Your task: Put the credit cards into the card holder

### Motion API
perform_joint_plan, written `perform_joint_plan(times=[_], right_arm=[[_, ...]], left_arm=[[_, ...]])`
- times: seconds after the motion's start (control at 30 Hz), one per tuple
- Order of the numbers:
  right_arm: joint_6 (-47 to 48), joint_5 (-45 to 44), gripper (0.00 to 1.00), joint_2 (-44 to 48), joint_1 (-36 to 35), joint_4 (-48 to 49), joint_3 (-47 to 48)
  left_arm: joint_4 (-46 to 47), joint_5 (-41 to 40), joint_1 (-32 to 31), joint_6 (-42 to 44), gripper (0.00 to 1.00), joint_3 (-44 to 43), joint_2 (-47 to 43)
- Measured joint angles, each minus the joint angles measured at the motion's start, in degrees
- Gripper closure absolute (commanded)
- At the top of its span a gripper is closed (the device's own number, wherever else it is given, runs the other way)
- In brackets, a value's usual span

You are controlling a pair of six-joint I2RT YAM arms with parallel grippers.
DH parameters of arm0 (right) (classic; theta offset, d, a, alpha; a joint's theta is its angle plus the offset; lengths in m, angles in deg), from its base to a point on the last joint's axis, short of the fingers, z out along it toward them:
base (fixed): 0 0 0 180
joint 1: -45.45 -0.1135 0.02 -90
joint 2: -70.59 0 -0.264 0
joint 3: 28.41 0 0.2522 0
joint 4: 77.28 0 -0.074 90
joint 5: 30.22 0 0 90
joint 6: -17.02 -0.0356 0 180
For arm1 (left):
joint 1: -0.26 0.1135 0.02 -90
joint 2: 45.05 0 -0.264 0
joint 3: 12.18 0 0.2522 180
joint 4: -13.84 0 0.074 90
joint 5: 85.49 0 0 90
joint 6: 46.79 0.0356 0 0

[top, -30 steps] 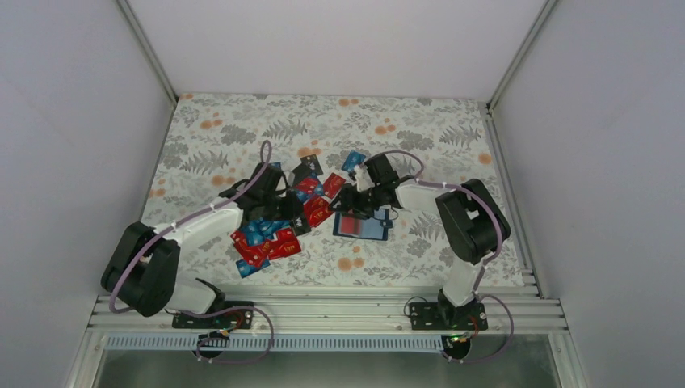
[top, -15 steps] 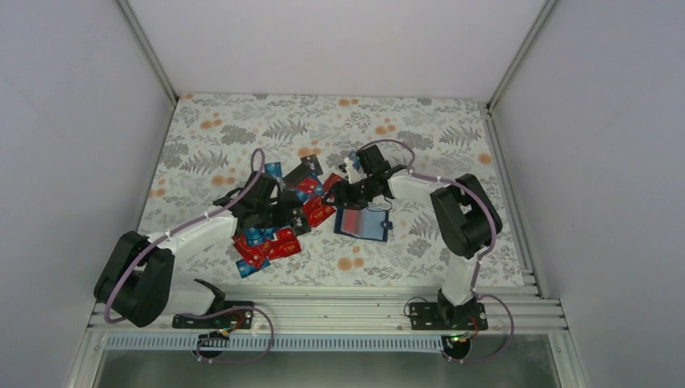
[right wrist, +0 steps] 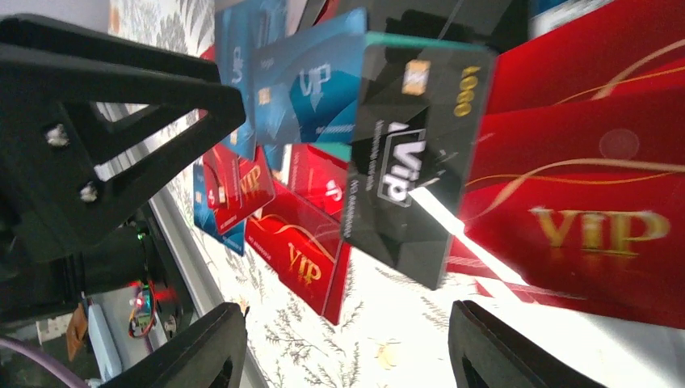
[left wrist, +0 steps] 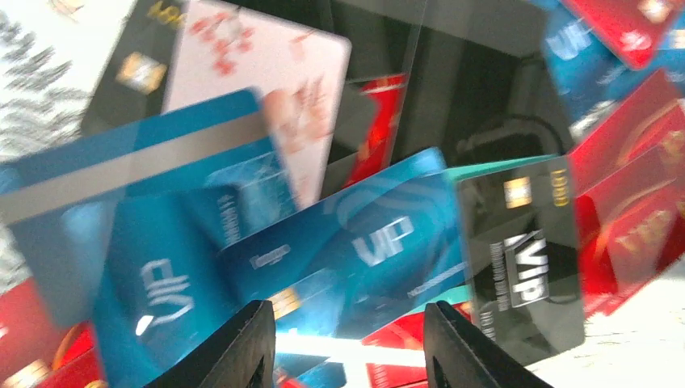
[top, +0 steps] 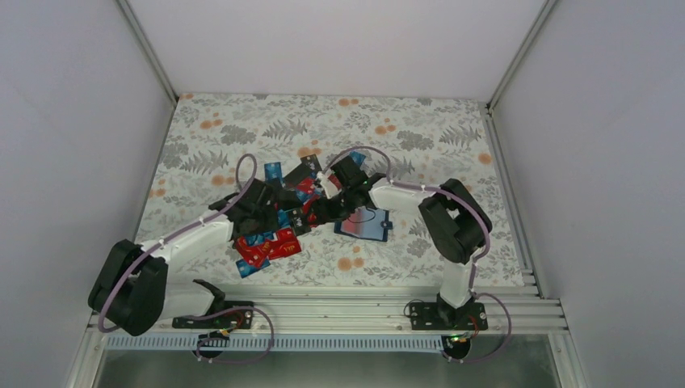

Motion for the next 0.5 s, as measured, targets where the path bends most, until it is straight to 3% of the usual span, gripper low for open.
perform_joint_plan(times=[0.07,0.23,0.37,0.5], right_arm=[[0.0,-0.6,0.35,0.0,-1.6,0.0,-0.1],[-0.3,-2.1,0.35,0.0,-5.2,1.0,-1.8],[-0.8,-3.1,0.35,0.2,-6.4,1.3,-3.9],[-0.9,-4.4,0.35,1.3,-6.5,1.5,-6.3]], left_arm=[[-1.3,-2.1,0.0,-2.0,0.26,1.4,-1.4],[-5.2,-7.2,0.7,-6.1,0.05,3.4,-2.7],[-5.9,-10.1,4.4,-7.5,0.02,3.4,-1.5],[-3.6,-9.8,9.4,-5.5,0.08,3.4,2.0]])
